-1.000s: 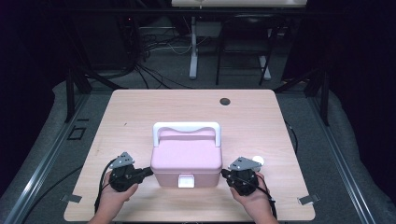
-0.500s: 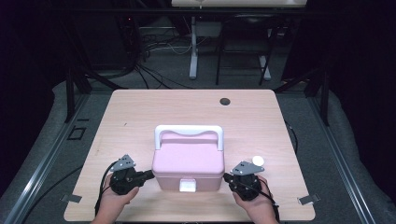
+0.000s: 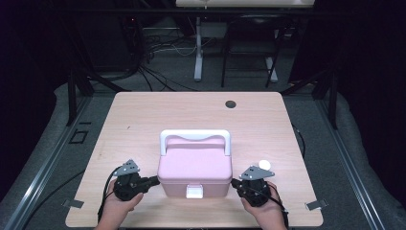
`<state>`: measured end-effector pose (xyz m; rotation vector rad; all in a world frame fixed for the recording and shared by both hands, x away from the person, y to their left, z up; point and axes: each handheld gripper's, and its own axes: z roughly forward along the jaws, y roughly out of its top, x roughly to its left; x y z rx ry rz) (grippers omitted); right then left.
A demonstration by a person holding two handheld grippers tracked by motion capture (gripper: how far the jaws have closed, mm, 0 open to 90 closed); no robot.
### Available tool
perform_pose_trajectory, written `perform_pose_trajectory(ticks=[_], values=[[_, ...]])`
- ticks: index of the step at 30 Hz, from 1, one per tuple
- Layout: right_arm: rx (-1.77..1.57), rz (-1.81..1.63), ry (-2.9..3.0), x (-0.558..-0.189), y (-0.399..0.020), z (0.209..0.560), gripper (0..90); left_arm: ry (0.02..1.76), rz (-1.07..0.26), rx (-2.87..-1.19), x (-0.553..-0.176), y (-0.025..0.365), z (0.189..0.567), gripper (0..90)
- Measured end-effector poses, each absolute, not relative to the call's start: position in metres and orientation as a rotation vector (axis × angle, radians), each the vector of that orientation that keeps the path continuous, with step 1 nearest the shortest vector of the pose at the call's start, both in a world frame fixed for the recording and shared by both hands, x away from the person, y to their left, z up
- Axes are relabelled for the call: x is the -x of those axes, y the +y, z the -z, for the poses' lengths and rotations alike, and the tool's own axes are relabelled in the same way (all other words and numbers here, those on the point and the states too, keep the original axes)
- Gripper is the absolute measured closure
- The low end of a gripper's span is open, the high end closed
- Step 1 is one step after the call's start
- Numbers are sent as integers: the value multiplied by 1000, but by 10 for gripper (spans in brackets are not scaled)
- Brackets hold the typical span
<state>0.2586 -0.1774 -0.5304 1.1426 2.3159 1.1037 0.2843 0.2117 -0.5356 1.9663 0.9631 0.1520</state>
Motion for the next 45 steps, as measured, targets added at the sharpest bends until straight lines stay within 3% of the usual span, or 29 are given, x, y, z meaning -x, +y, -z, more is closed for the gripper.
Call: perform_pose_trajectory(ticks=[12, 17, 29, 33, 45], values=[[-1178, -1097, 2253, -264, -185, 528, 615, 1010, -189, -1935, -292, 222, 536, 620], [-1182, -1113, 2246, -266, -188, 524, 565, 1021, -180, -1925, -293, 227, 531, 589], [-1183, -1223, 2167, -269, -198, 502, 540, 1016, -123, -1900, -300, 232, 511, 531], [-1180, -1242, 2135, -271, -201, 495, 535, 1003, -183, -1920, -304, 229, 500, 508], [-1171, -1238, 2168, -280, -196, 467, 570, 959, -182, -1923, -316, 219, 468, 547]])
